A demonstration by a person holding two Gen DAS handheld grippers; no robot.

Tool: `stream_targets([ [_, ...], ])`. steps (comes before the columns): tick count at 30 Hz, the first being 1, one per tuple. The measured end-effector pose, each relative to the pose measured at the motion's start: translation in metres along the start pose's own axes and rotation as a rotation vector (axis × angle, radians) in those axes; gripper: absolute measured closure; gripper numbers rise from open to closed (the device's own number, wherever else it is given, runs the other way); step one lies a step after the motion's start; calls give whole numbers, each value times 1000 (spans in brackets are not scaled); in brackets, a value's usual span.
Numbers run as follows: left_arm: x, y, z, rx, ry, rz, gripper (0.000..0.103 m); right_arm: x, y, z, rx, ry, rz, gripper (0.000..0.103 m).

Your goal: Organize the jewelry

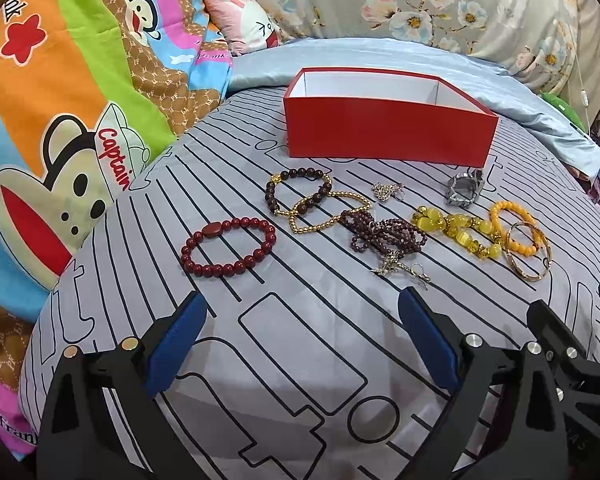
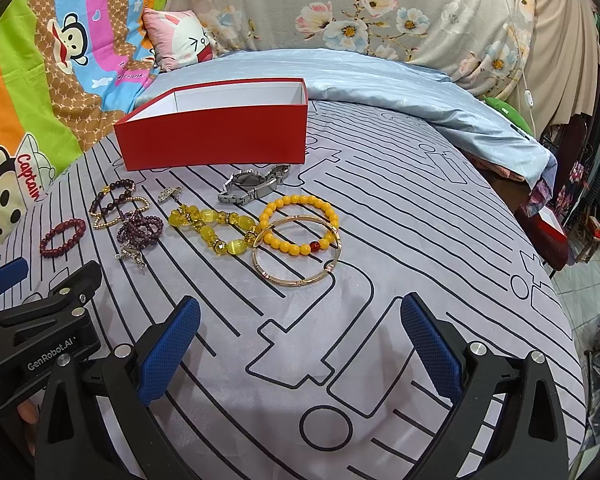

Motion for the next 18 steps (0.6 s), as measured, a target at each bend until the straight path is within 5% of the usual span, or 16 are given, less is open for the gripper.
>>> stream_targets([
  [18, 2, 1, 1, -5, 0, -8, 11, 0, 0, 0, 0, 0, 0, 7],
])
Point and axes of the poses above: each gripper's, at about its wrist camera, not at the fingertips, and x roughly against the way its jaws point, z to its left, y to its top, the point moved 5 cm from there along -x, roughly the way its jaws point, and after that the axes turned 14 degrees about y, right-handed, at the moved point
